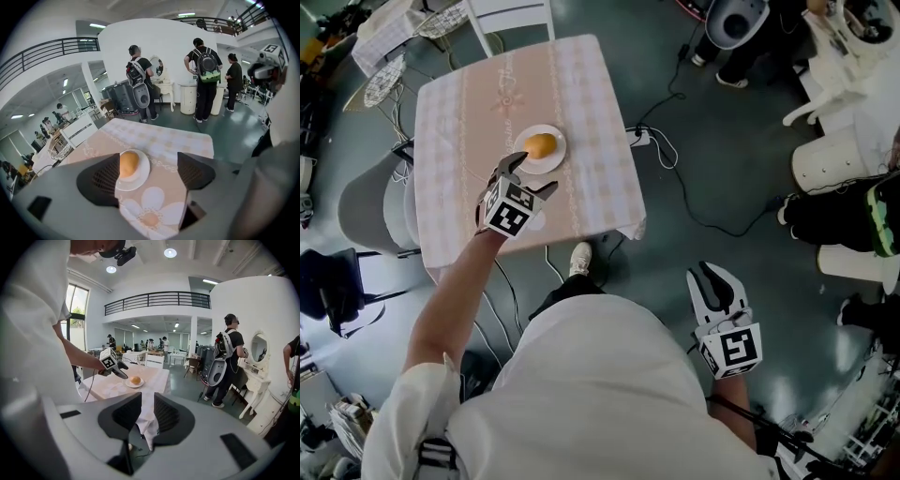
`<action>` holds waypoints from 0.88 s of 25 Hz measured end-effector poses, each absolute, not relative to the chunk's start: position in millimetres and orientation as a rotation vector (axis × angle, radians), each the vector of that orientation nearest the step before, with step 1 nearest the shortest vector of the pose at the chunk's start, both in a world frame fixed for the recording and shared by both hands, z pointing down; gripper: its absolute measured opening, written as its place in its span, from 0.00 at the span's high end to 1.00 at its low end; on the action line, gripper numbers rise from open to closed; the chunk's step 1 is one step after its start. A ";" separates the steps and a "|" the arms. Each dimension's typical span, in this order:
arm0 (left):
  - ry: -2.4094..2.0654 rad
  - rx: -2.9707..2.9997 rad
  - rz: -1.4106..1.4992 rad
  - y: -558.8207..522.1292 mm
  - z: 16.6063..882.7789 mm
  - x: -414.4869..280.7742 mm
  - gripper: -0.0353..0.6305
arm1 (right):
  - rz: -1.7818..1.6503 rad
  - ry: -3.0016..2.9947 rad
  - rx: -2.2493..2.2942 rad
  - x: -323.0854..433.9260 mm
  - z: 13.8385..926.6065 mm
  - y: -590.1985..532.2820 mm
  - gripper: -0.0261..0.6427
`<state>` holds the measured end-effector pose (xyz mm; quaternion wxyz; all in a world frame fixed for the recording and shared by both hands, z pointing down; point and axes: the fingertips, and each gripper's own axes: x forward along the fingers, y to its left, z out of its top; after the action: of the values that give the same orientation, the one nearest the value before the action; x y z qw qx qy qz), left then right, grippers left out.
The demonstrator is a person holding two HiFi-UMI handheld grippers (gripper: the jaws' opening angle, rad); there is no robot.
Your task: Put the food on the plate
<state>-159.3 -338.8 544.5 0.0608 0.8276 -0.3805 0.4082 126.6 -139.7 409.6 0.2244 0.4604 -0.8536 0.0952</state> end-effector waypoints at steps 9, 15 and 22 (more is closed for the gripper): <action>-1.191 2.487 0.730 -260.3 471.5 -108.6 0.54 | 0.203 -2.445 1.112 131.9 405.5 -122.9 0.90; -1.205 2.496 0.436 -195.9 430.3 -74.2 0.81 | 0.155 -2.499 1.001 136.2 403.7 -101.3 0.93; -1.138 2.501 0.302 -119.5 408.1 -32.1 0.93 | 0.138 -2.560 0.886 135.2 405.1 -68.7 0.93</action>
<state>-32.1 -119.5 408.1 0.1875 0.8887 -0.4045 0.1072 135.2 -68.7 405.1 0.2131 0.3193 -0.9221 0.0496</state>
